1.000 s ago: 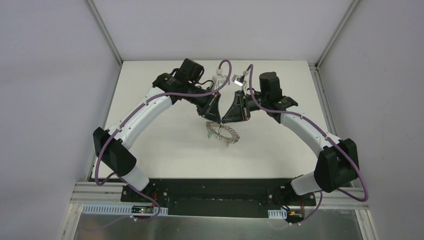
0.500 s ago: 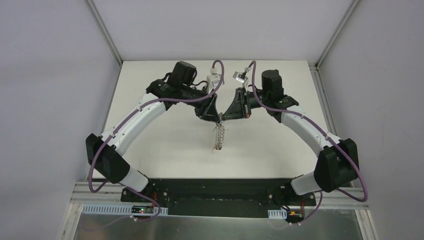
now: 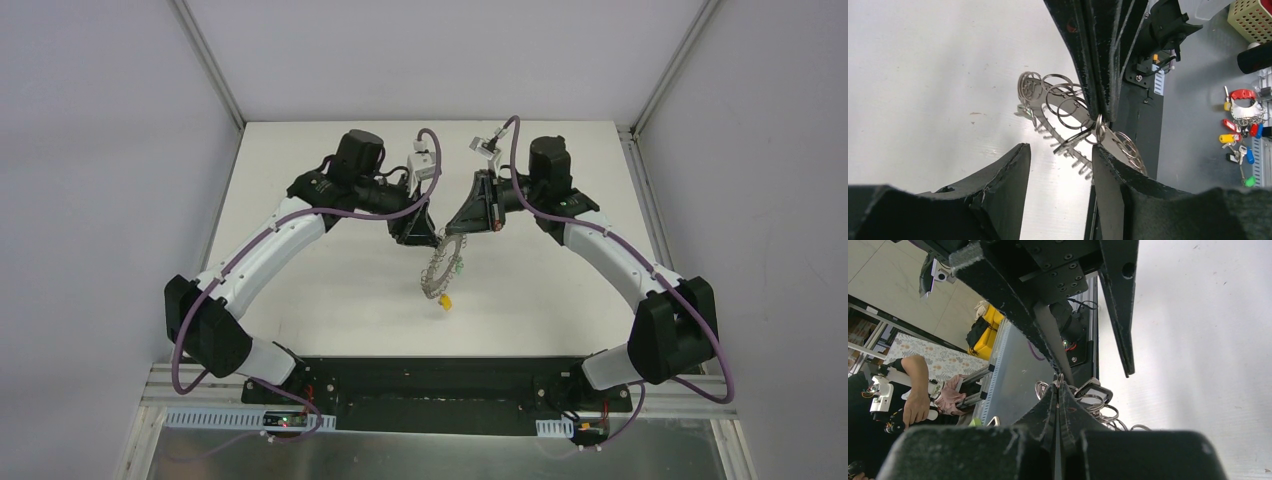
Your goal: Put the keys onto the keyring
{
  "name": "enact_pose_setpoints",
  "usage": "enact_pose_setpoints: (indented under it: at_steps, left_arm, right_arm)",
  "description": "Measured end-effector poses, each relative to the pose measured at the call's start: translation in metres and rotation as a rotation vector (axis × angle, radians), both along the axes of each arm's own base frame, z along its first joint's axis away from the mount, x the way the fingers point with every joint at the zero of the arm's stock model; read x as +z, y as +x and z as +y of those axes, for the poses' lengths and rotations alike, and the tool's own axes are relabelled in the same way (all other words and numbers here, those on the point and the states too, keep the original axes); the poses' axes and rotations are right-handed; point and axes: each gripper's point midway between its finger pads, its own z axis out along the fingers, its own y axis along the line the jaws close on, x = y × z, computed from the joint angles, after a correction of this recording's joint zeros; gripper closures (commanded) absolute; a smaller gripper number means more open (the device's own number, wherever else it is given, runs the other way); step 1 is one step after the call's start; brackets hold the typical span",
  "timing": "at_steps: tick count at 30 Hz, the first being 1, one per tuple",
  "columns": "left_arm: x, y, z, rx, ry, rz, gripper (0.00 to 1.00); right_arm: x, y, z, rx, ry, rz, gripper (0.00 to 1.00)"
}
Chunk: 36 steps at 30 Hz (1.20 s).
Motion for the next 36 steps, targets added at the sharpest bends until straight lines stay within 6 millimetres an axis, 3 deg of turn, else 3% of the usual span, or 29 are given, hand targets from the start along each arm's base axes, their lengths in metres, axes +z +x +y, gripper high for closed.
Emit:
enact_pose_setpoints:
  at_steps: [6,15,26,32,36]
  left_arm:
    - [-0.005,0.003,-0.001,-0.015,-0.018,-0.021,0.49]
    - [-0.017,-0.009,-0.005,-0.074,-0.056,0.025,0.46]
    - [-0.01,-0.003,-0.018,-0.074,-0.129,0.063,0.44]
    - [-0.011,-0.001,-0.023,-0.066,-0.151,0.11,0.51]
    - [-0.009,-0.003,-0.025,-0.068,-0.162,0.133,0.68]
  right_arm:
    - [0.001,0.0,-0.001,0.001,0.003,0.005,1.0]
    - [0.002,0.001,-0.001,-0.001,0.004,0.009,1.0]
    - [0.003,0.002,-0.002,-0.005,0.006,0.012,1.0]
    - [0.003,0.005,-0.004,-0.014,0.007,0.012,1.0]
    - [0.001,0.006,-0.004,-0.018,0.007,0.011,1.0]
